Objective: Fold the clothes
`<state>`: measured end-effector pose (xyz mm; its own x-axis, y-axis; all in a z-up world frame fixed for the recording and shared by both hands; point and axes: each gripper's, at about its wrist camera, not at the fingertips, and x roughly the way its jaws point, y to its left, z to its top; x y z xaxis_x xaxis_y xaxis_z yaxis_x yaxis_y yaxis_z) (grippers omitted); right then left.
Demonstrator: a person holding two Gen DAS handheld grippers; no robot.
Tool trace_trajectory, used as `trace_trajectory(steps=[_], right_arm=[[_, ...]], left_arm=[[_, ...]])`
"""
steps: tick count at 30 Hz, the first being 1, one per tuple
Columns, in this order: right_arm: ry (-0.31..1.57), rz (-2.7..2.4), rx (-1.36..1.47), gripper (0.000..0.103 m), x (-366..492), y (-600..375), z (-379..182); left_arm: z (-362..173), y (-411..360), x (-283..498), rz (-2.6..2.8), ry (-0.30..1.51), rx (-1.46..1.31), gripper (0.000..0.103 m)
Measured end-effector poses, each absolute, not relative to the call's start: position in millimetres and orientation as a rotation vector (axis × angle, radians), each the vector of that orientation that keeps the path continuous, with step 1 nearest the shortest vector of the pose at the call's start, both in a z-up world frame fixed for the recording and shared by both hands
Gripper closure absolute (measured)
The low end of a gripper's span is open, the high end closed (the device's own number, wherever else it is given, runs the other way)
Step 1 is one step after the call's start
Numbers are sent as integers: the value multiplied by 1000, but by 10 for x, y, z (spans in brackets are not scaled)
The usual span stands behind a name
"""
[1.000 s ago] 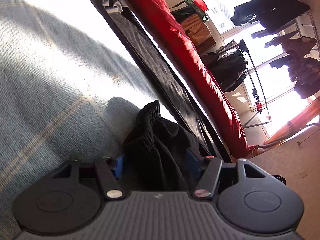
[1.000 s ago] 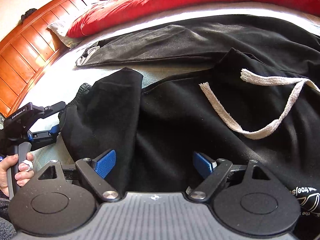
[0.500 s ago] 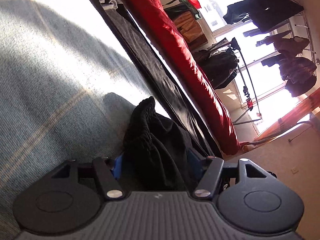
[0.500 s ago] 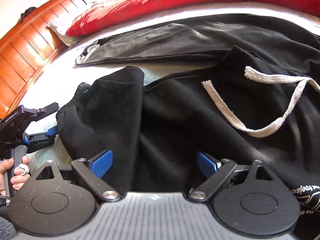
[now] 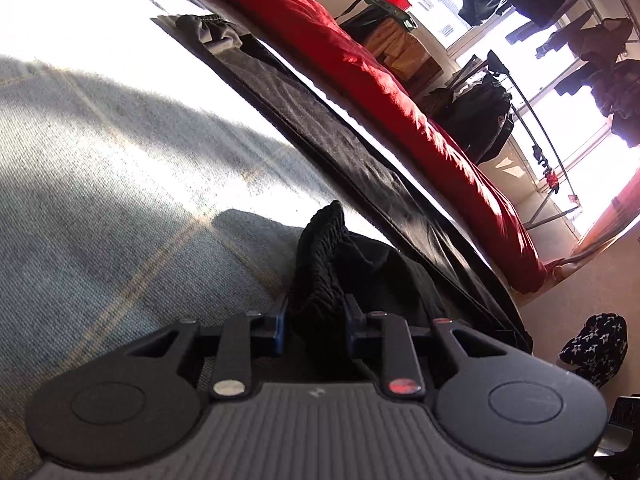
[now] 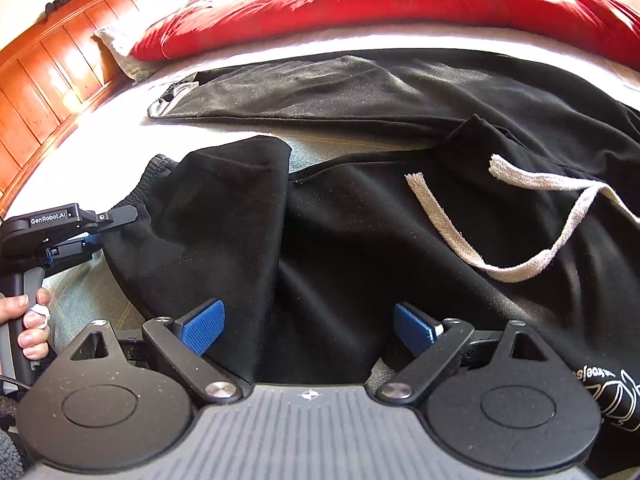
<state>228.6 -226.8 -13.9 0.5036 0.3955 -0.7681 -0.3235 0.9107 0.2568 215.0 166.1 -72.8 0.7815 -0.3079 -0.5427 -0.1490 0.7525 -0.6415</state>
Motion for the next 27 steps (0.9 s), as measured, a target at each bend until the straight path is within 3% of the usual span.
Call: trace_trajectory(steps=[14, 22, 24, 27], right_arm=[[932, 555, 31, 7, 2302, -1757, 61], [837, 630, -75, 9, 2276, -1370, 297], [804, 692, -153, 23, 2277, -1145, 355], [775, 785, -284, 33, 2265, -710, 365]], left_arm=[[-421, 2374, 1926, -35, 647, -740, 81], [-563, 2475, 1998, -84, 790, -760, 49], [-526, 2482, 2003, -90, 810, -711, 41], [-432, 2506, 1995, -81, 828, -599, 34]])
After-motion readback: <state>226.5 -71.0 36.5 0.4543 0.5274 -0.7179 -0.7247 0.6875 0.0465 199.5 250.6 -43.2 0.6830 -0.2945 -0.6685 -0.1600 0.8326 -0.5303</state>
